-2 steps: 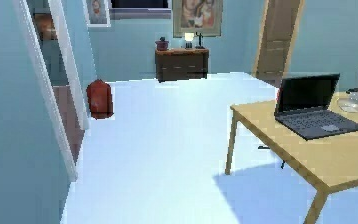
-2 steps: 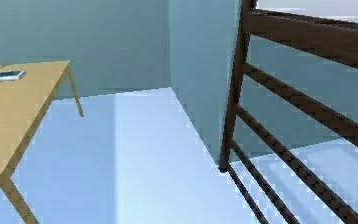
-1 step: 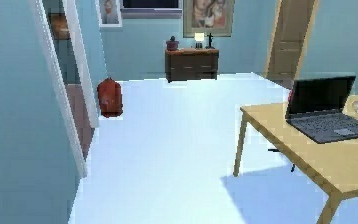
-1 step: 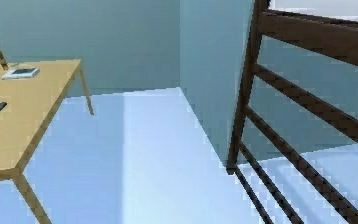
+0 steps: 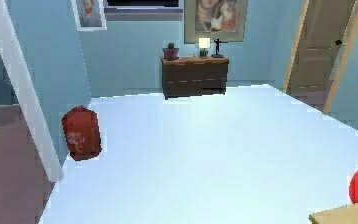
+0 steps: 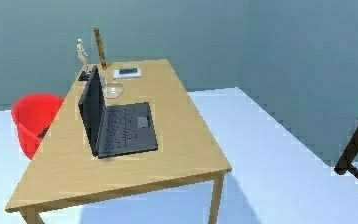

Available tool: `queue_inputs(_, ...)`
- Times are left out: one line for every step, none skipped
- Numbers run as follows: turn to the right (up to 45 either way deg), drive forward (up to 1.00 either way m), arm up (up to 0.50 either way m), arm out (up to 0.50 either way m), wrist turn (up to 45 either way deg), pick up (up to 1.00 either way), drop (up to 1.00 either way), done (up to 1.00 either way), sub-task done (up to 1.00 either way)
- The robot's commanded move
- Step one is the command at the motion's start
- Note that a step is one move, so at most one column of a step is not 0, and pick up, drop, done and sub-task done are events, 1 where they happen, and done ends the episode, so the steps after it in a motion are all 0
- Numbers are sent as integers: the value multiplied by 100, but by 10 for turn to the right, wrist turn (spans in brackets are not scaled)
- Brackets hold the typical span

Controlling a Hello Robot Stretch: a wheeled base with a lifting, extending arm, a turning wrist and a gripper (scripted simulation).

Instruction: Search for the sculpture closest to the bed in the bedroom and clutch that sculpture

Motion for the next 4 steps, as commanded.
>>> queue_inputs(-60, 0, 0, 0, 0, 0, 0, 0, 0)
queue_inputs(0, 65, 0, 0, 0, 0, 0, 0, 0)
queue_inputs(-30, 0, 0, 0, 0, 0, 0, 0, 0)
queue_inputs(0, 10, 0, 0, 0, 0, 0, 0, 0)
